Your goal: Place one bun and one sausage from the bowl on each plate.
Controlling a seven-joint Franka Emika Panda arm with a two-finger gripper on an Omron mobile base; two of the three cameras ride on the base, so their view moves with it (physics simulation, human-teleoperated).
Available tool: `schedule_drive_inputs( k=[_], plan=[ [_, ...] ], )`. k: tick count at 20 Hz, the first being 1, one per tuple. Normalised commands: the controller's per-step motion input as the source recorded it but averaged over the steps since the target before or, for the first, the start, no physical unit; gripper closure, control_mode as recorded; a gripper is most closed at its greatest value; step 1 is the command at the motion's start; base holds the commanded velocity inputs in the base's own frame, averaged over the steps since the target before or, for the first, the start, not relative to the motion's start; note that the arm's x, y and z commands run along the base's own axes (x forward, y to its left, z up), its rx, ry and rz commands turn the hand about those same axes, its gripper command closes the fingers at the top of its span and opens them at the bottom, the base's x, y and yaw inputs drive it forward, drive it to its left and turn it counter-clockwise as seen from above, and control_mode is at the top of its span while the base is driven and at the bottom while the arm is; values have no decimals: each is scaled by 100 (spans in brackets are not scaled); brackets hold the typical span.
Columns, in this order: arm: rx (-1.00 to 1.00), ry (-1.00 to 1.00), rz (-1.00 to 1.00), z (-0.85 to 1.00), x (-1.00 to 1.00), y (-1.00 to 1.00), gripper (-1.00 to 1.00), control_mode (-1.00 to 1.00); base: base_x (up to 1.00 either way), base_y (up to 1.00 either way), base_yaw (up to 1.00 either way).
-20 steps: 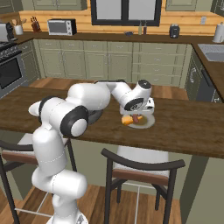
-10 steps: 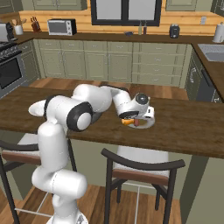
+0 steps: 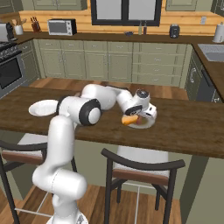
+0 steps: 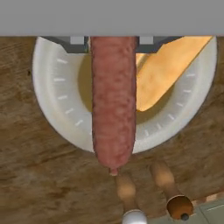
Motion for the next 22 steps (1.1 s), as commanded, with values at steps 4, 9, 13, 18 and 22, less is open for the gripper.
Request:
schedule_drive_inputs(
  k=[4, 9, 13, 18, 22],
  plan=[
    [12, 6, -14, -12, 2, -20, -100, -100, 0, 0, 0],
    [9, 0, -10, -18, -20, 2, -100, -100, 0, 0, 0],
    [11, -3, -4, 69, -77, 41, -100, -100, 0, 0, 0],
    [-2, 5, 0, 77, -70, 100, -100, -100, 0, 0, 0],
    [-10, 19, 11, 45, -42, 100, -100, -100, 0, 0, 0]
  ],
)
